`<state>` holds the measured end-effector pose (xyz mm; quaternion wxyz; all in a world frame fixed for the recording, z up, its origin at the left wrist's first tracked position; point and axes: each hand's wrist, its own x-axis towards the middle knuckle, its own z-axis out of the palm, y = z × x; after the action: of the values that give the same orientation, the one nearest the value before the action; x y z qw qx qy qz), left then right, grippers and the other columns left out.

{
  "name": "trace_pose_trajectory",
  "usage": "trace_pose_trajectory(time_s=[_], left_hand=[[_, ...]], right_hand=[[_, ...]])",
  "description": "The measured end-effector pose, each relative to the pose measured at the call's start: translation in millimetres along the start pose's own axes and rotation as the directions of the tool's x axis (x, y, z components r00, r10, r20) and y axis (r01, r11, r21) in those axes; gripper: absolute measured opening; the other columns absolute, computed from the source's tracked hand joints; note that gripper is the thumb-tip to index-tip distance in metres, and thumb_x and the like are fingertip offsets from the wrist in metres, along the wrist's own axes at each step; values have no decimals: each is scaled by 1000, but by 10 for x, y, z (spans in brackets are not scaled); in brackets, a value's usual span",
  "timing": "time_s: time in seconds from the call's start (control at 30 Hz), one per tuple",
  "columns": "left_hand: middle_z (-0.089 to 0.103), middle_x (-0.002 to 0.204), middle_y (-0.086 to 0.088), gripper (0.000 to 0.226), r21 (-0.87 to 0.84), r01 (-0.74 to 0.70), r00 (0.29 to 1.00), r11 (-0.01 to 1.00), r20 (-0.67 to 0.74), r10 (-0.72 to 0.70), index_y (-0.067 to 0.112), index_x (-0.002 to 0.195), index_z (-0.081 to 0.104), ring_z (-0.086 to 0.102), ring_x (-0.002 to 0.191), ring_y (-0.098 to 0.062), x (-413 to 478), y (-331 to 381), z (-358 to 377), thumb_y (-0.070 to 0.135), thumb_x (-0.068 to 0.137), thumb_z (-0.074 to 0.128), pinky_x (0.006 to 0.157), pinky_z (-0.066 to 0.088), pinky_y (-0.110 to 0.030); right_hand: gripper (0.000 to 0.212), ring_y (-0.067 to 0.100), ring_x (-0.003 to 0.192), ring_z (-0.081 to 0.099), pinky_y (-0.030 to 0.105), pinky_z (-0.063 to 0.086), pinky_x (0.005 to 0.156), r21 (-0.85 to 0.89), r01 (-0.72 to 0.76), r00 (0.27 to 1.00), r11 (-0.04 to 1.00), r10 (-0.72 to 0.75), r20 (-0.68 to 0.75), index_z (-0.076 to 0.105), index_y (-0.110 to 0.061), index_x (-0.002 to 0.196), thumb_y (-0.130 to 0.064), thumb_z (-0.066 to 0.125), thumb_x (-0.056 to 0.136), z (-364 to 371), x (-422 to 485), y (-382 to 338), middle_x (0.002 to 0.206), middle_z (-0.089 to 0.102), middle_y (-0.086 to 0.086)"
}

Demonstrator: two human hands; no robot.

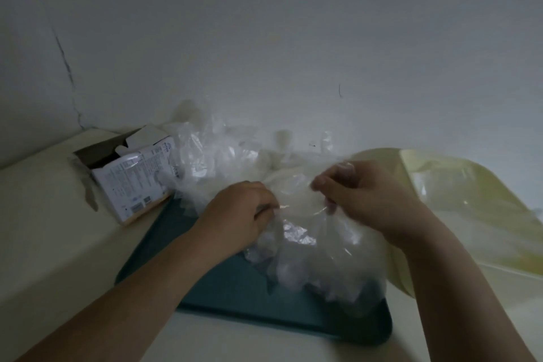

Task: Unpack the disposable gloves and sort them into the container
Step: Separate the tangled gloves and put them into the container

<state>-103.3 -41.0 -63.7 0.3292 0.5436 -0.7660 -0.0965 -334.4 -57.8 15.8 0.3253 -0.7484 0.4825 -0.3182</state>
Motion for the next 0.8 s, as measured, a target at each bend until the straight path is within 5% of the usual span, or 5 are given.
trace_pose_trajectory(time_s=[0.17,0.3,0.6,0.67,0.8], left_hand=[[74,98,19,17,-237,117,969,964,-186,-163,28,94,79,66,92,2,42,16,-205,16,96,67,81,49,-11],[71,76,7,36,-775,280,839,567,-90,-537,23,76,75,67,77,-15,135,97,-444,8,101,54,78,59,-31],[76,93,-12,24,-979,204,901,-25,198,-386,5,83,78,77,87,-28,46,262,-535,15,90,56,102,53,-57],[75,111,-21,31,-974,222,899,-45,222,-377,-5,117,69,77,98,-34,65,283,-506,14,98,55,107,51,-60],[77,111,-23,16,-960,274,890,-57,275,-364,7,98,72,78,96,-31,44,339,-446,13,99,57,87,64,-41]], right_hand=[[18,6,57,61,24,47,62,-41,34,974,999,-24,226,79,-23,89,-26,65,99,-71,-47,-32,74,75,3],[20,19,63,63,34,51,61,93,111,945,989,-134,298,77,-21,82,-23,67,99,-87,-81,-73,76,74,6],[20,-11,132,50,19,46,101,245,150,973,958,-187,136,85,-27,96,-34,73,81,16,-72,-78,127,67,-30],[20,-9,130,54,19,50,101,340,106,978,934,-160,134,85,-22,94,-29,76,79,26,-68,-40,123,72,-23],[35,16,129,63,42,50,105,481,90,964,872,-198,179,84,-12,94,-41,88,75,77,-55,-9,124,75,2]])
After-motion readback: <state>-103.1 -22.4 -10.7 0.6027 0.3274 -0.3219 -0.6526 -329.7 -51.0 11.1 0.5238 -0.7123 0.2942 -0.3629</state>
